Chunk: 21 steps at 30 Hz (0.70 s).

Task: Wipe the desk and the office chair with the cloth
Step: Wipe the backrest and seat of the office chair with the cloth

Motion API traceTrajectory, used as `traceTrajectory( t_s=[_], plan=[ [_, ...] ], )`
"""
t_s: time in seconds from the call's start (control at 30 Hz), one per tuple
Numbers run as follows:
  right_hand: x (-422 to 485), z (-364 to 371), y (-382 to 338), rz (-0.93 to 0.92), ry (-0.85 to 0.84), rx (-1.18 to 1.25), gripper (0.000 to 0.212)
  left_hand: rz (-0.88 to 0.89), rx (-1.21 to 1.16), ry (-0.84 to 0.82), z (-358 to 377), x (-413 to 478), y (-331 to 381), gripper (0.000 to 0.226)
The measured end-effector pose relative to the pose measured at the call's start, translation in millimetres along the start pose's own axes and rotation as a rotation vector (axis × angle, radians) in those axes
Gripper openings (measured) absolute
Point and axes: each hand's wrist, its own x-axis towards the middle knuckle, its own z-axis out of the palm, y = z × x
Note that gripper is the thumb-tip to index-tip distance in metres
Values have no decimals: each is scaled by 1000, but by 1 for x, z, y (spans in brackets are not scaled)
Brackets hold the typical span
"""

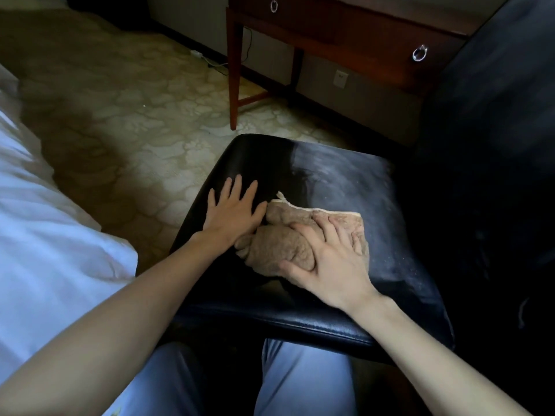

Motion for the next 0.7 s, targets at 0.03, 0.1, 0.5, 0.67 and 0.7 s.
traceTrajectory(
  t_s=[0.03, 0.1, 0.5, 0.67, 0.7],
  plan=[
    [11, 0, 2, 3, 24, 4, 79, 16, 11, -17, 0, 2, -2, 67],
    [38, -2, 8, -12, 46, 48, 74, 53, 46, -38, 1, 1, -9, 67],
    [184, -3, 33, 172, 158, 129, 69, 56, 14, 58, 14, -16, -7, 67],
    [209, -5, 28, 245, 155, 127, 73, 41, -2, 62, 11, -20, -2, 63],
    [209, -8, 27, 243, 137, 128, 74, 38, -10, 71, 12, -21, -1, 63]
  ],
)
